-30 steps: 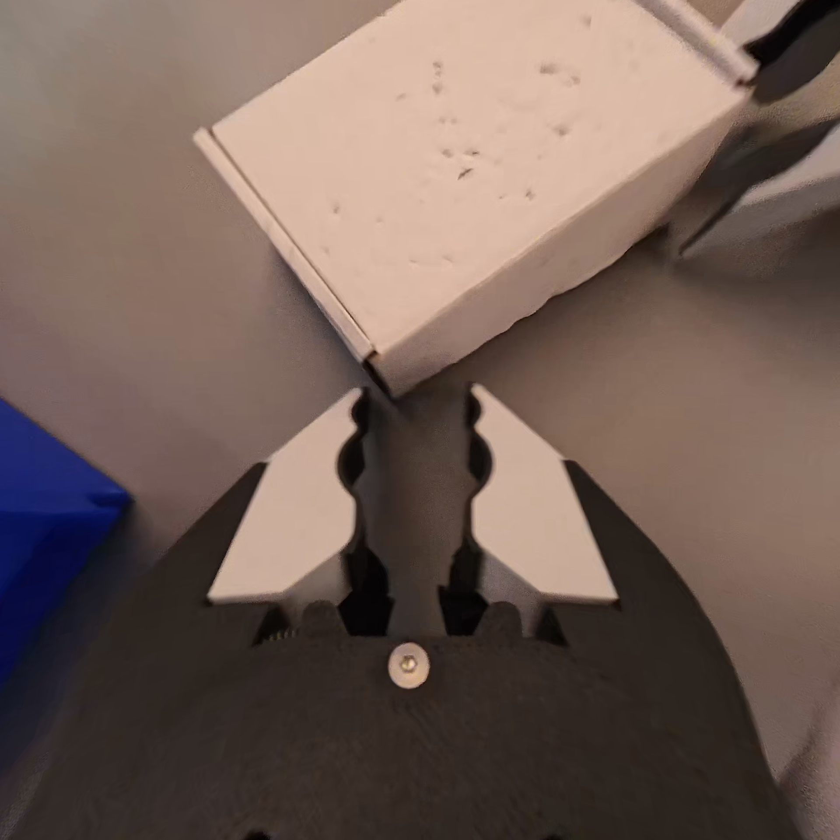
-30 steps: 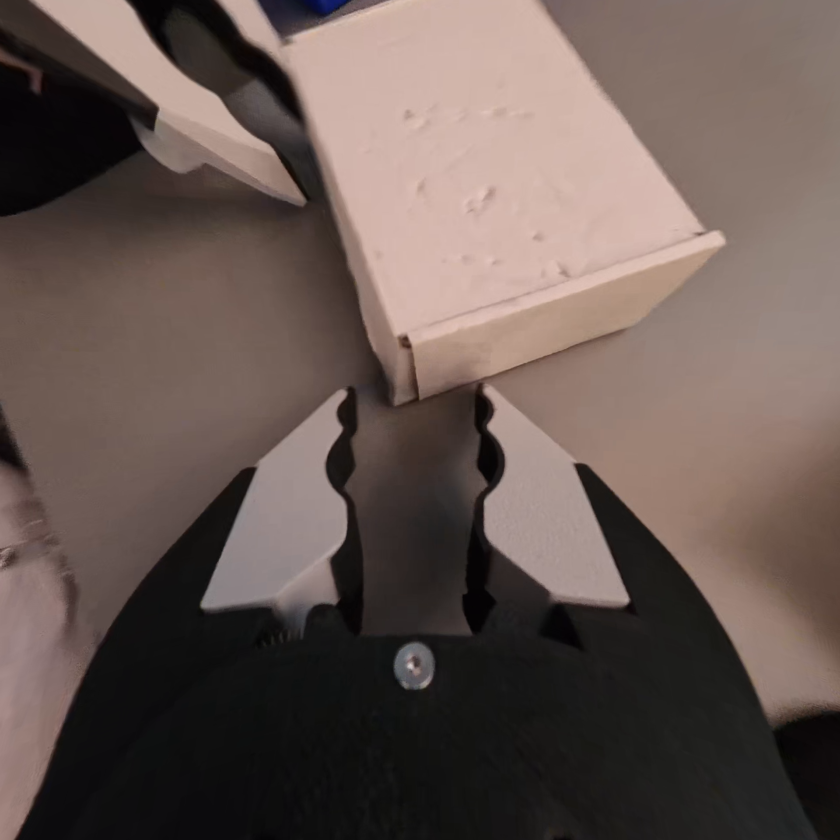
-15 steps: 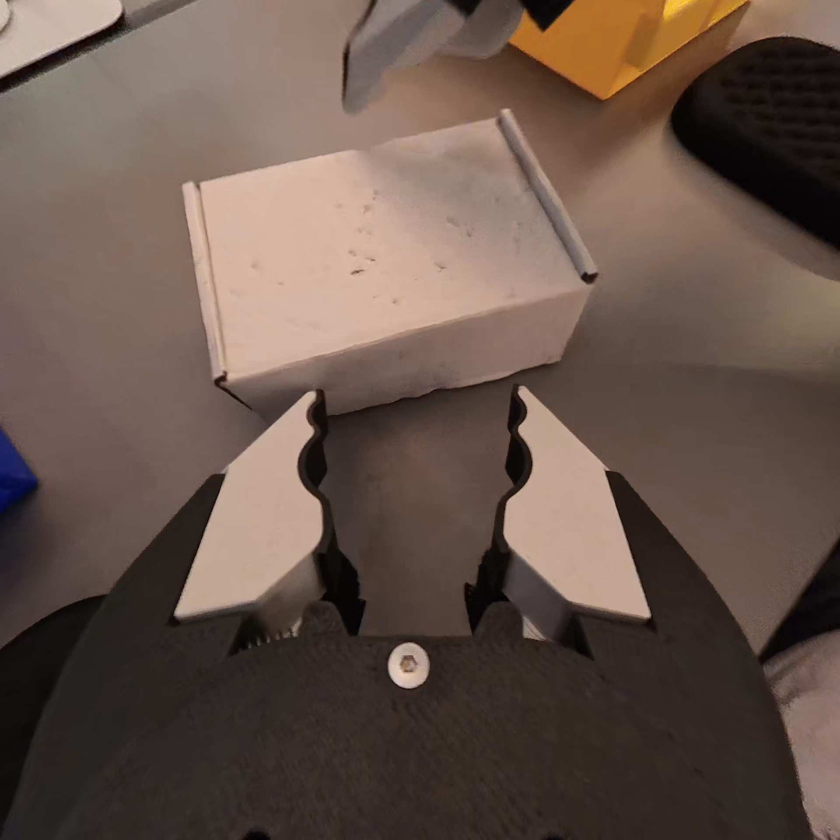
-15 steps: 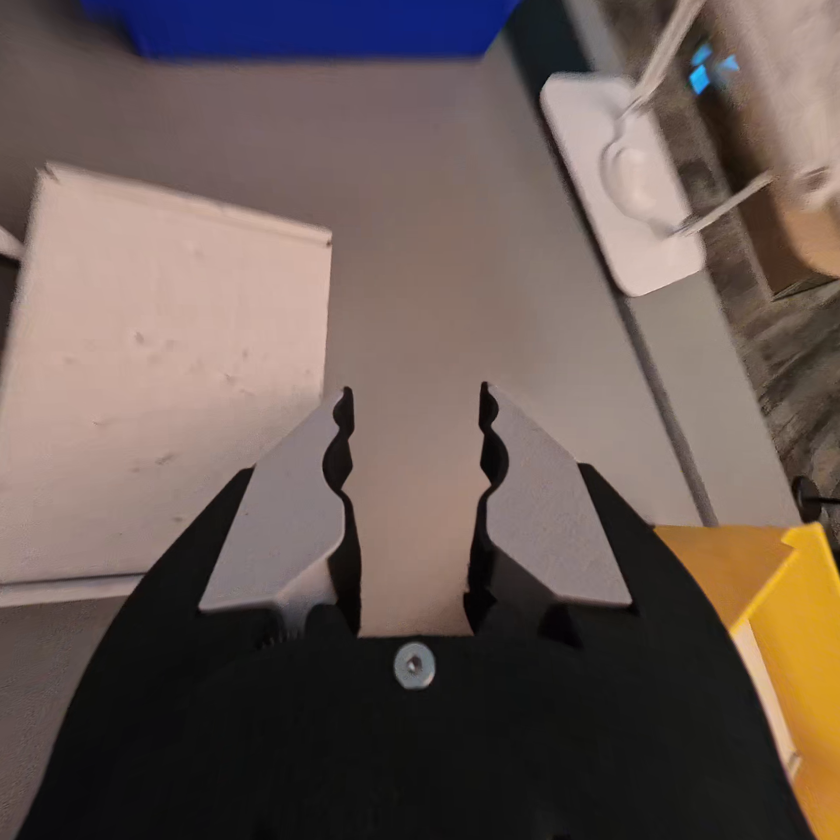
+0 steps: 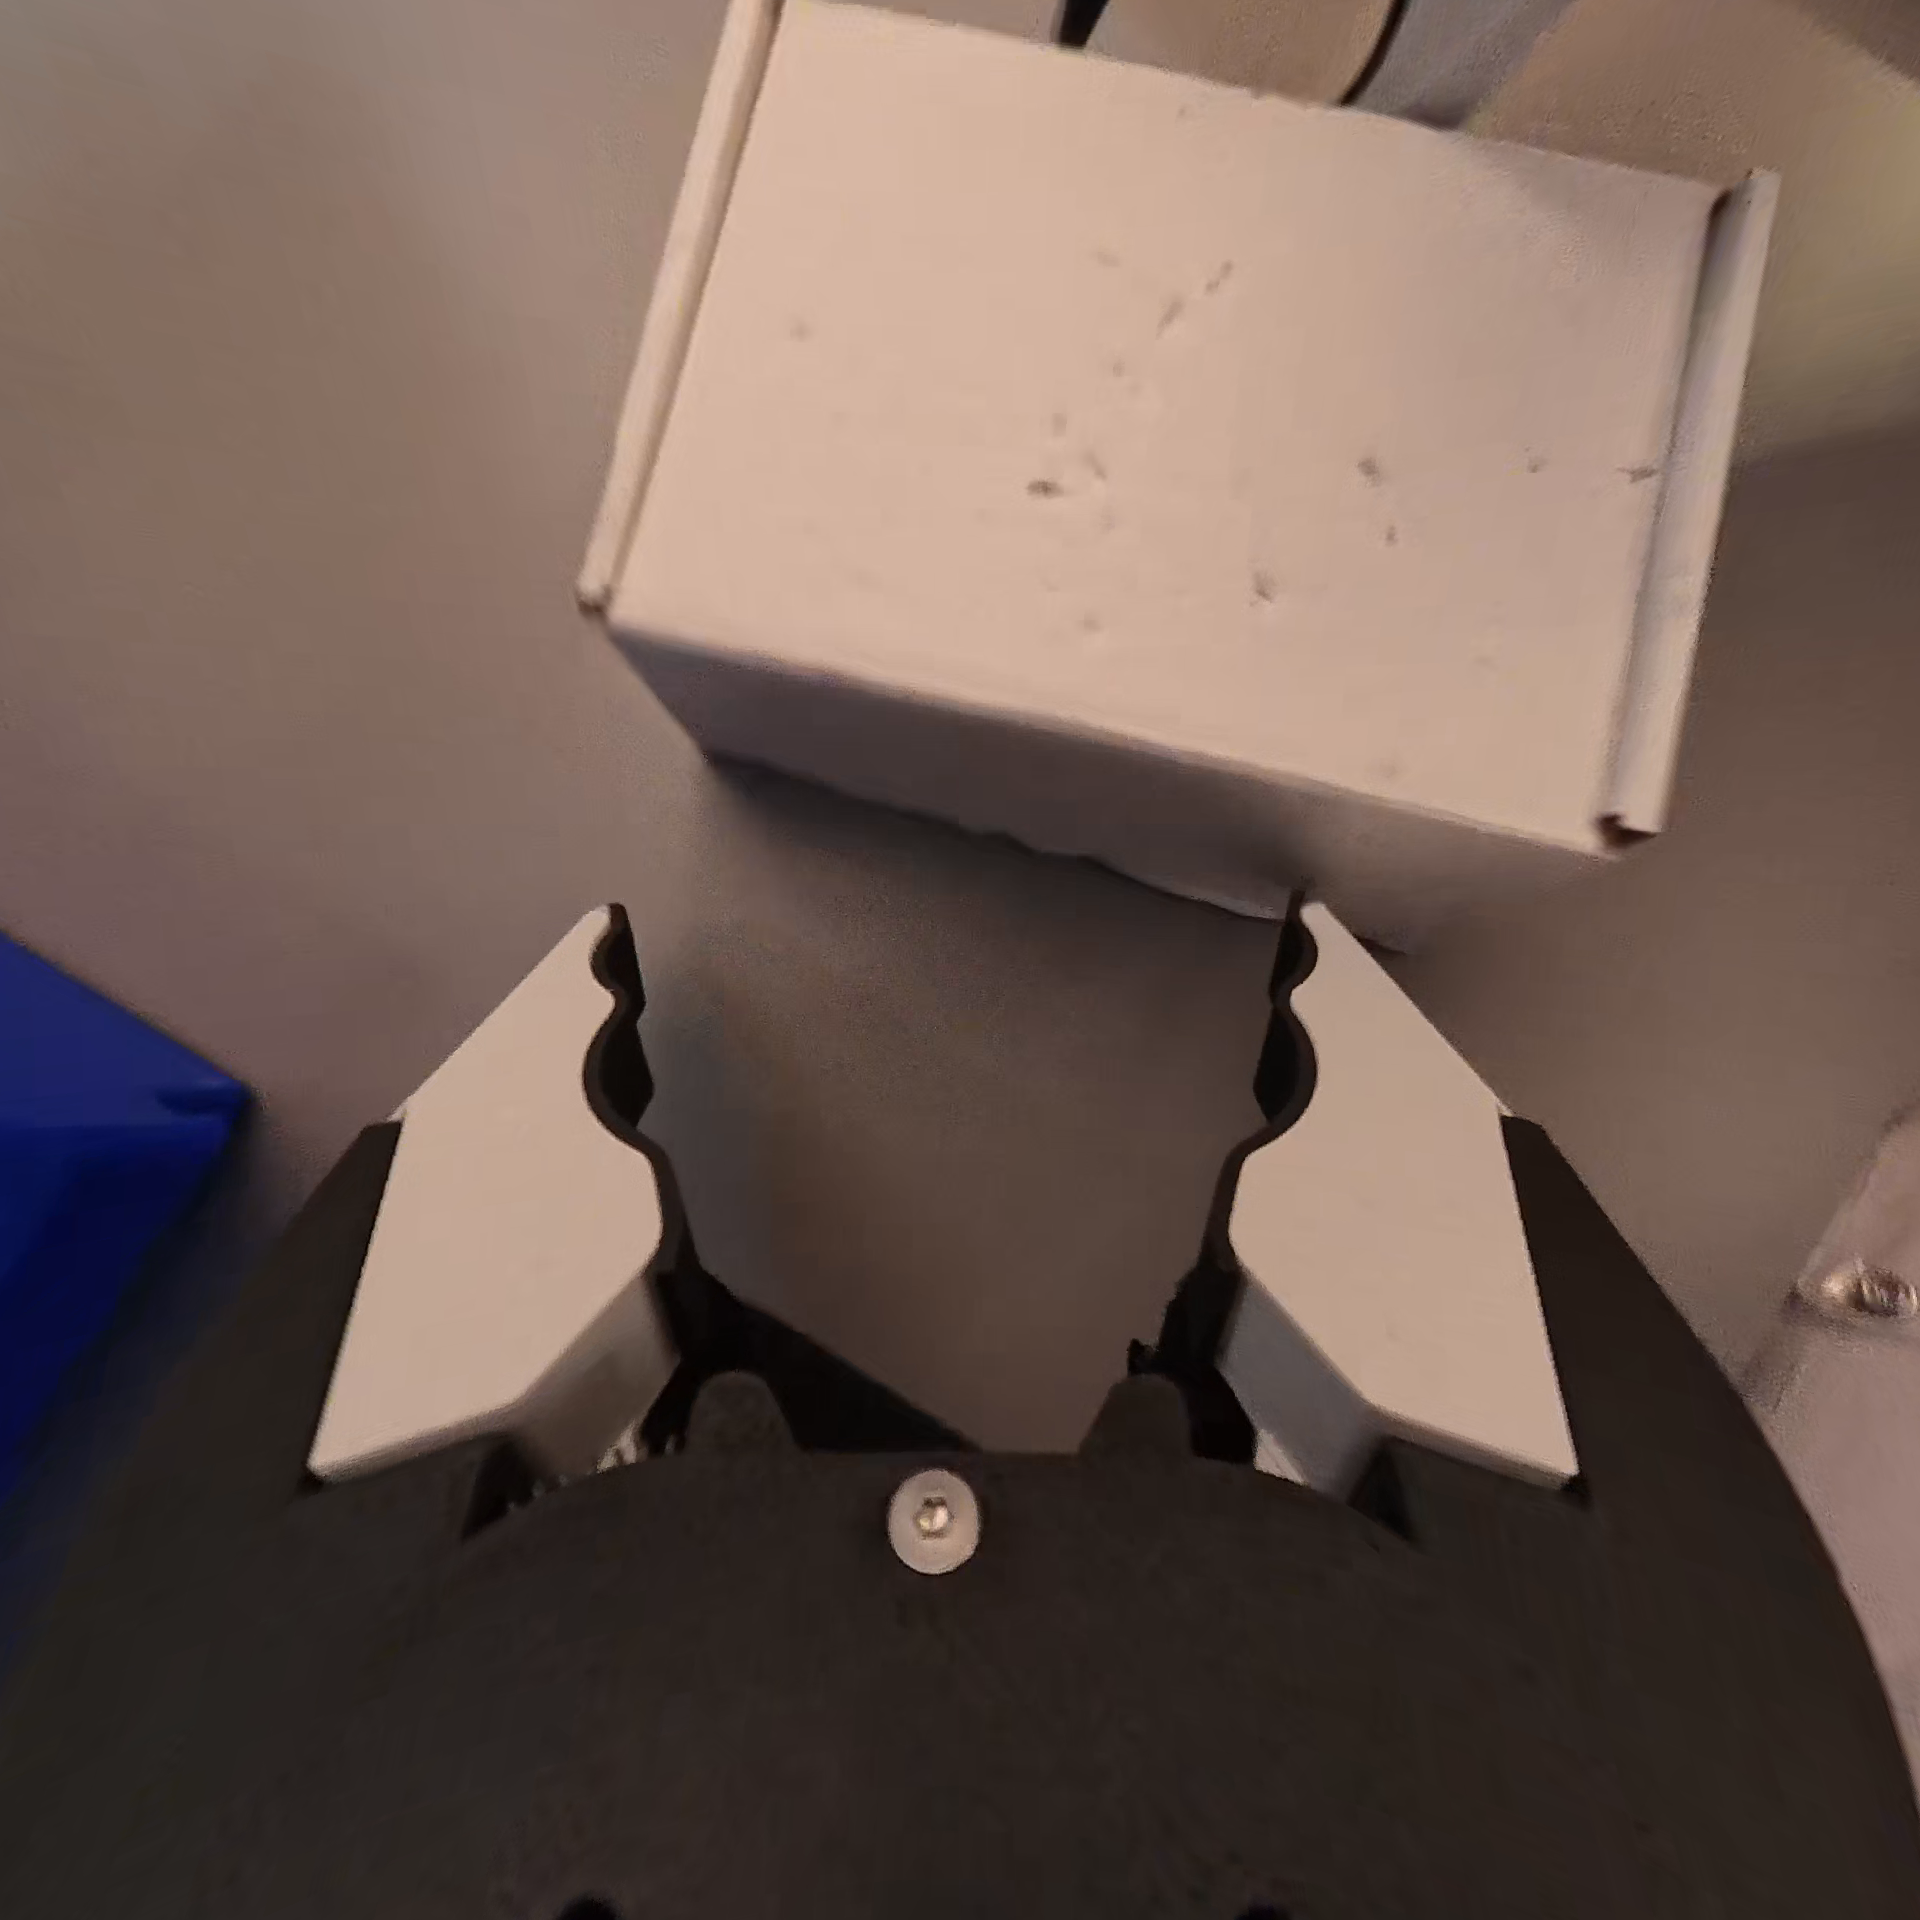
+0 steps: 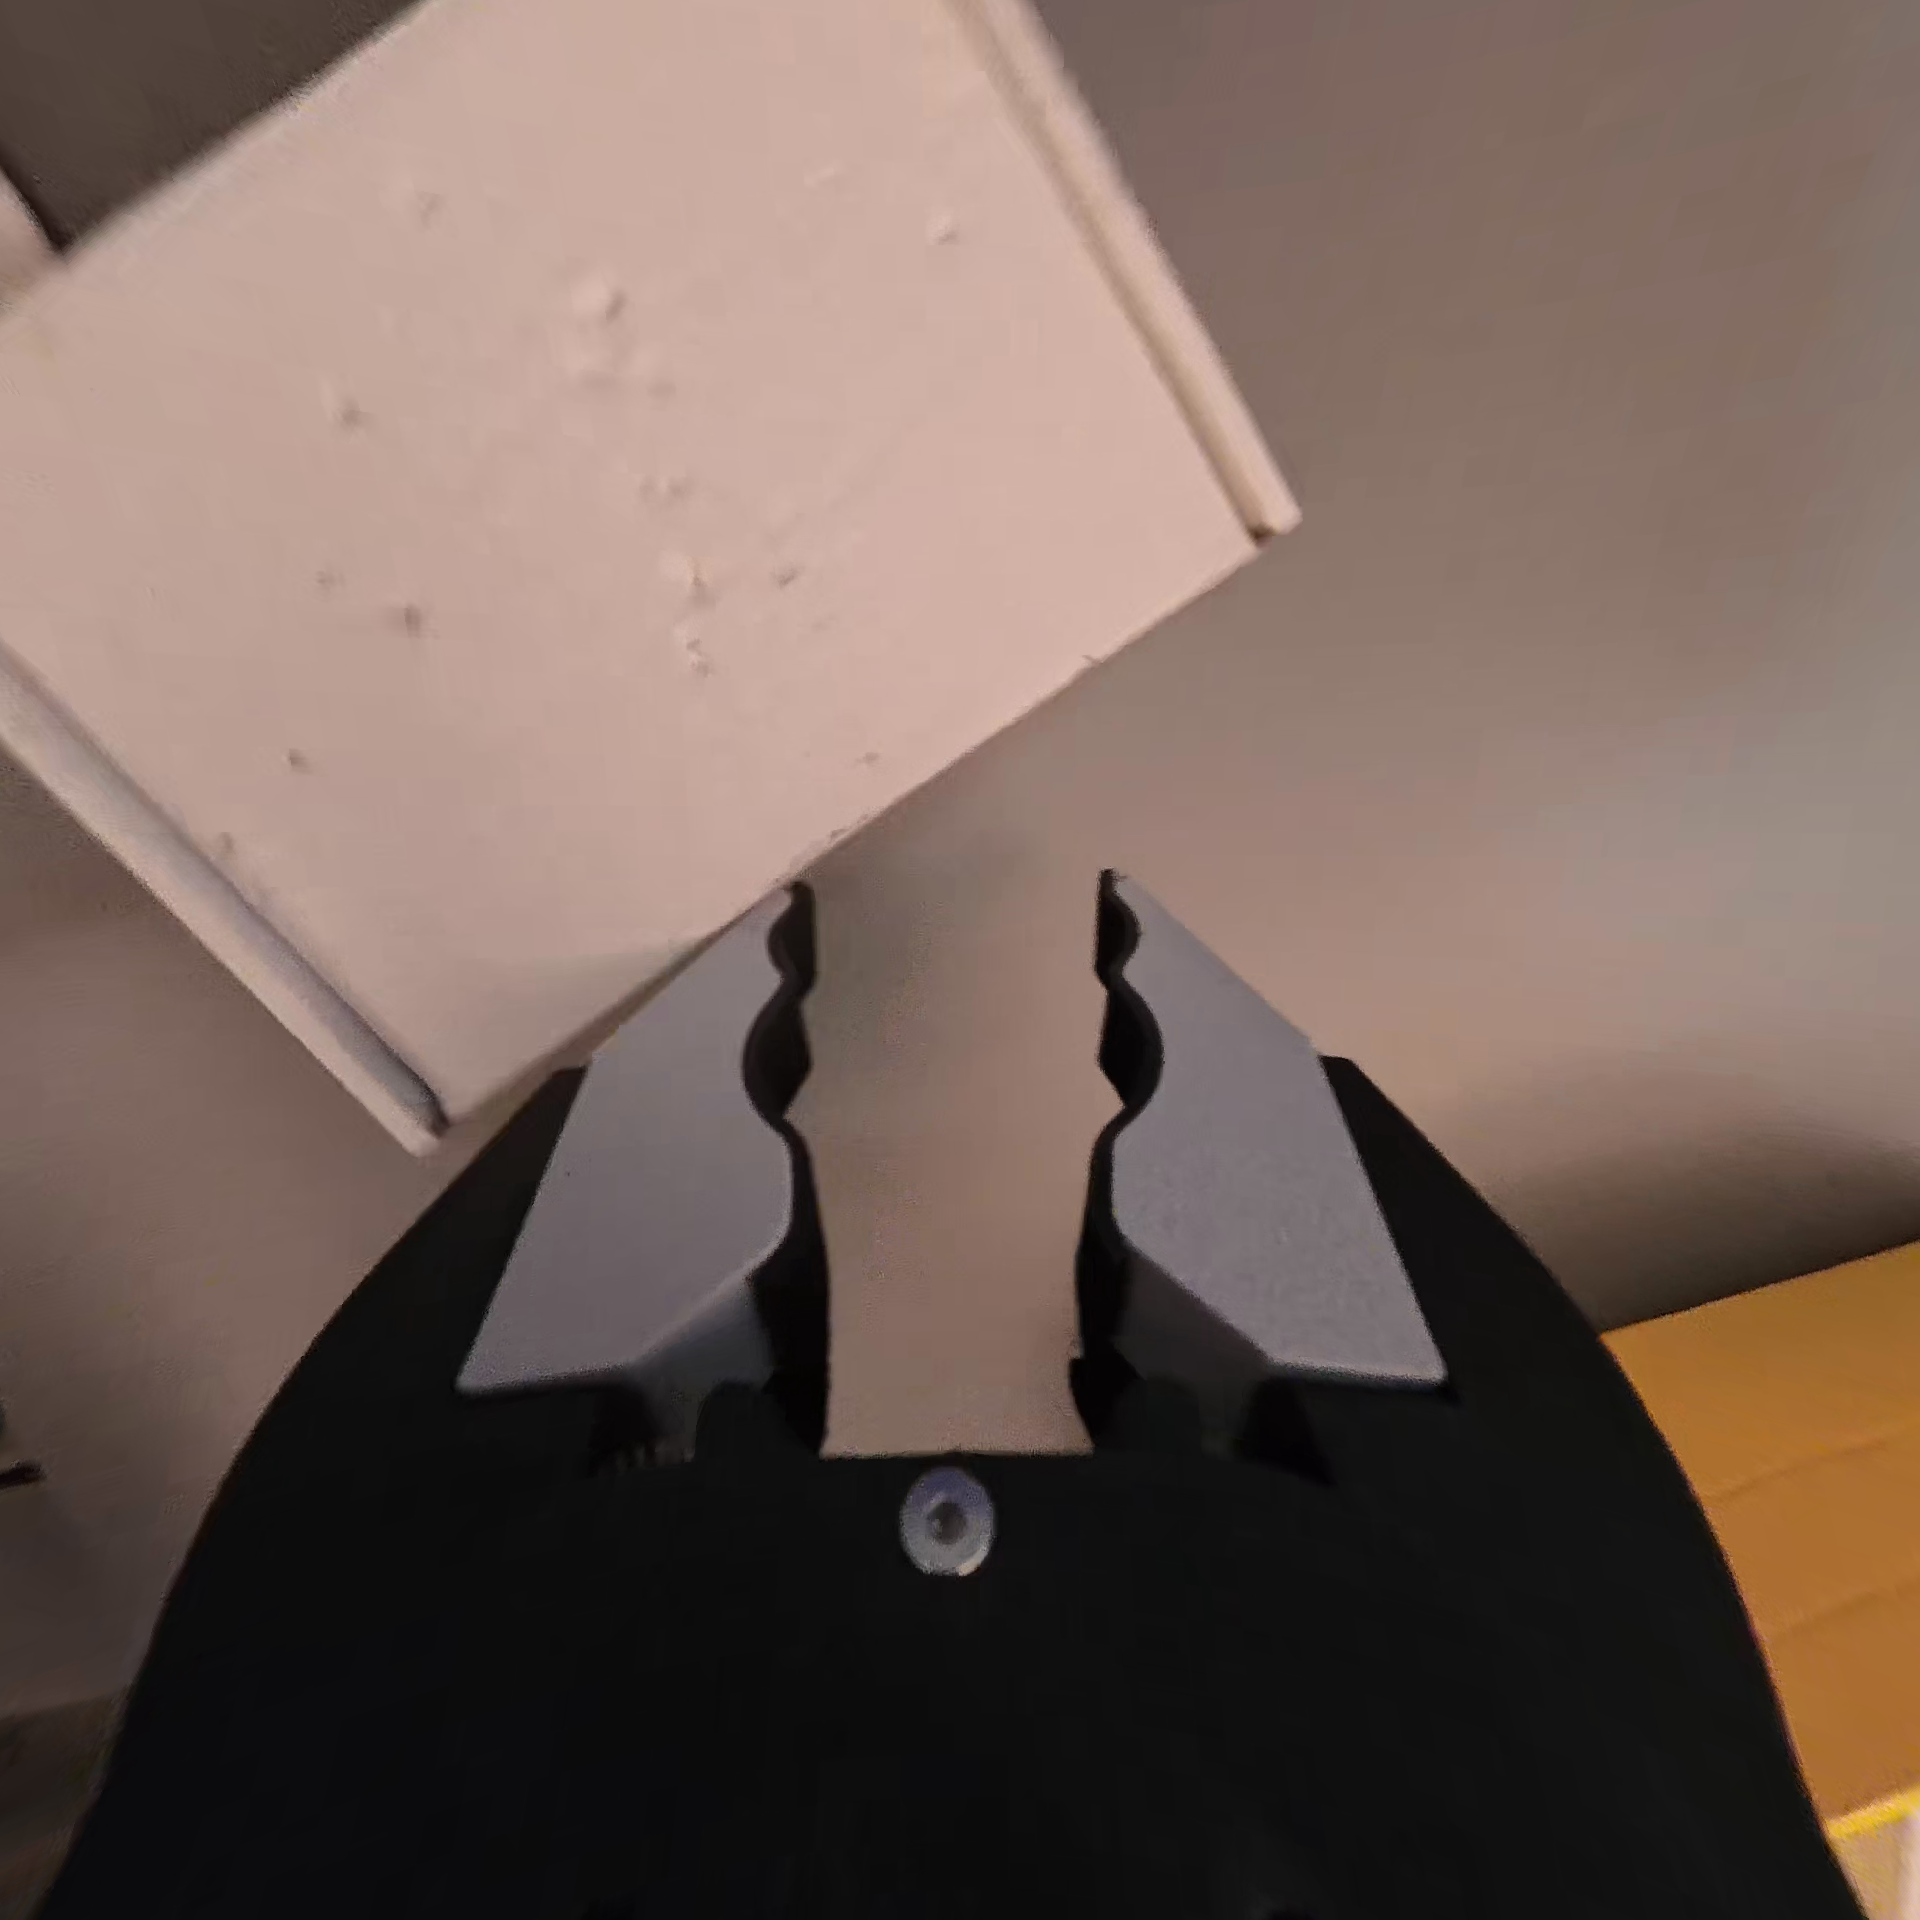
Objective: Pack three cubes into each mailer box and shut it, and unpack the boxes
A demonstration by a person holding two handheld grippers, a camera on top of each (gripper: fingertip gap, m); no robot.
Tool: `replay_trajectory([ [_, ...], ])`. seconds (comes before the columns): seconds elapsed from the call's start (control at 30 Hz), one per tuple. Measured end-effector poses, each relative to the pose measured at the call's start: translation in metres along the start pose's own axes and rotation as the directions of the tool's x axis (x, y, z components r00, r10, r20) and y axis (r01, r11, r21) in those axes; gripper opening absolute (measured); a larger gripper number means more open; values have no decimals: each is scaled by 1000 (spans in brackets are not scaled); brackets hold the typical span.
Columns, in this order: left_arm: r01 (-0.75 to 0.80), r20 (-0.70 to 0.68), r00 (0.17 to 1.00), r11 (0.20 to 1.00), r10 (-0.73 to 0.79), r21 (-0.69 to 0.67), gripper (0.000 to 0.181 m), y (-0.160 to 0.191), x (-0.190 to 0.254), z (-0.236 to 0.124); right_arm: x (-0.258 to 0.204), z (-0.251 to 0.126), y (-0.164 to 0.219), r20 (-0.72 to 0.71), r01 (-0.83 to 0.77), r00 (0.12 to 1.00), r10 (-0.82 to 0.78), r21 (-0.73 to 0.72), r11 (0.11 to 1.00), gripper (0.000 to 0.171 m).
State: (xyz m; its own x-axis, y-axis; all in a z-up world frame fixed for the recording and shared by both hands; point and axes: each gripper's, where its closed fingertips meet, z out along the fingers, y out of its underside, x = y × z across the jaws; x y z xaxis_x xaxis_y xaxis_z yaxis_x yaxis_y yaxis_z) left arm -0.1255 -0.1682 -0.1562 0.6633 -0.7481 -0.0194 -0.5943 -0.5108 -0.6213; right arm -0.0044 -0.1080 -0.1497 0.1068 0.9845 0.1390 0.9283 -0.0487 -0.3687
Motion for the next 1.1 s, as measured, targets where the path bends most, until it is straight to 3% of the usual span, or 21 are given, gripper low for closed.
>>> replay_trajectory([
  [0.03, -27, -22, 999, 1000, 27, -1, 118, 4, 3, -5, -8, 2, 5, 4, 27, 1000, -27, -20, 999, 62],
  [0.13, -194, -36, 980, 981, 194, 7, 113, 13, 10, -14, -24, 8, 5, -17, 181, 983, -180, 20, 983, 70],
  [0.17, -260, -19, 966, 966, 260, -4, 113, 14, 9, -15, -30, 8, 3, 2, 194, 981, -194, 50, 980, 69],
  [0.27, -368, -31, 930, 929, 367, -39, 111, 12, 5, -14, -36, 10, -2, 47, 192, 979, -199, 124, 974, 88],
  [0.47, -424, -194, 893, 903, 406, -63, 112, 2, 7, -8, -31, 9, -6, 35, 197, 977, -209, 217, 956, 111],
  [0.6, -479, -229, 868, 865, 441, -149, 123, 9, 0, 5, -34, 11, -10, 101, 164, 976, -195, 258, 952, 111],
  [0.83, -509, -314, 839, 846, 445, -160, 129, 5, 3, 13, -44, 18, -11, 176, 171, 959, -220, 255, 952, 115],
  [1.1, -500, -320, 842, 851, 435, -158, 128, 6, 7, 16, -47, 18, -11, 185, 149, 961, -204, 272, 951, 116],
])
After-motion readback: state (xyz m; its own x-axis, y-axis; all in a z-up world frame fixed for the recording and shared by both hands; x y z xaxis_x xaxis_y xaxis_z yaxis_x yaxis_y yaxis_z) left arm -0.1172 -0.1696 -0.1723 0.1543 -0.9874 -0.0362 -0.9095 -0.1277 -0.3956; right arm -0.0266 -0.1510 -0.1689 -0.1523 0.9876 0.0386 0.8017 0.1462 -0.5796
